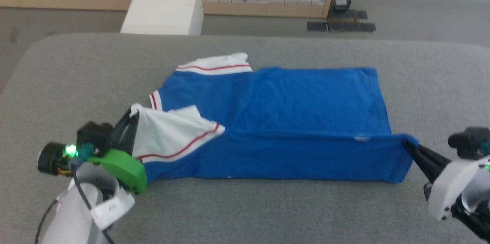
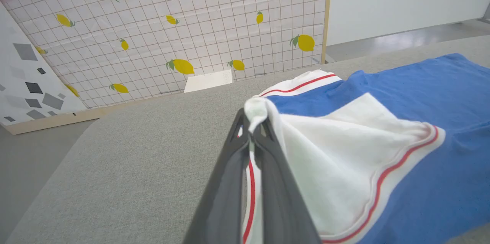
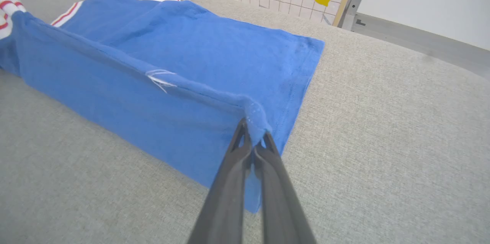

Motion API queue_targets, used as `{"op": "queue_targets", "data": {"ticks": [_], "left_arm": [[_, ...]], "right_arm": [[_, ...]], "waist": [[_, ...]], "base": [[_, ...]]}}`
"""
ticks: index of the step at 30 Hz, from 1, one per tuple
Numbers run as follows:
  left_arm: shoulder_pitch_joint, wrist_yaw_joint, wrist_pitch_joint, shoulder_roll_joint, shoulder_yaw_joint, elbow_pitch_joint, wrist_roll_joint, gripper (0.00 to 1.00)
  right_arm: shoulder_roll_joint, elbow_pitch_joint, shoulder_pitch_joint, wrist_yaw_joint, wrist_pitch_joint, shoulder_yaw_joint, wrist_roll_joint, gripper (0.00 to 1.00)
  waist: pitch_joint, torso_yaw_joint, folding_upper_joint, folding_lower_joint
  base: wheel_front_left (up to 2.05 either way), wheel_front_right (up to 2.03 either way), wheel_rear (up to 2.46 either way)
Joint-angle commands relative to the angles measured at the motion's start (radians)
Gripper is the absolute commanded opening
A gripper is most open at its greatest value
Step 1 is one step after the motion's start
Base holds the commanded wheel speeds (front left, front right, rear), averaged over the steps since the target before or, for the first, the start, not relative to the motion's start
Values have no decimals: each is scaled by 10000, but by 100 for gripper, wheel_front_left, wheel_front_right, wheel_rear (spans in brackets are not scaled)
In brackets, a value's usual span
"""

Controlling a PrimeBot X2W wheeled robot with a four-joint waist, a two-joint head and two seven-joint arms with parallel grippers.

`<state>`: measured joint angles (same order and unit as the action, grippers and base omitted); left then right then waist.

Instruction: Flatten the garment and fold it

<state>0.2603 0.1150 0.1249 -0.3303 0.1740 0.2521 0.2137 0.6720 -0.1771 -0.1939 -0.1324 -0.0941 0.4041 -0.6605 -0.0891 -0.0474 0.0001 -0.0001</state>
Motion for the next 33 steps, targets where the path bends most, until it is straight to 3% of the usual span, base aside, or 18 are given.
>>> {"op": "queue_targets", "data": {"ticks": [1,11,21,22,23,24,33], "left_arm": [[512,63,42,-101,71,428,47,0],[2650,130,514,-82,702,3943,52,0],[3395,154,1101,119,1626,6163,410,0],[3425,154,1148,95,1629,6279,435,35],[3460,155,1209,61,1658,6358,423,100],[3482,155,1249,33,1663,6408,440,100],[3855,156,1252,-645,2242,5828,544,100]], "right_arm": [[-123,-113,-427,17,-80,86,2,0],[-420,-1775,-2505,17,-315,1360,97,0],[-444,-2981,-3268,17,59,2419,73,0],[-442,-3027,-3306,17,113,2447,53,23],[-441,-3067,-3342,17,193,2476,29,78],[-437,-3074,-3368,17,270,2492,9,100],[-219,-2865,-3018,17,887,2288,-148,100]], "waist": [[-900,286,-1,1],[-2237,491,-1,1],[-2078,399,-1,1],[-1987,389,-1,1],[-1839,371,-1,1],[-1731,358,-1,1],[-452,46,-1,1]], "base": [[0,0,0],[0,0,0],[0,0,0],[0,0,0],[0,0,0],[0,0,0],[0,0,0]]}}
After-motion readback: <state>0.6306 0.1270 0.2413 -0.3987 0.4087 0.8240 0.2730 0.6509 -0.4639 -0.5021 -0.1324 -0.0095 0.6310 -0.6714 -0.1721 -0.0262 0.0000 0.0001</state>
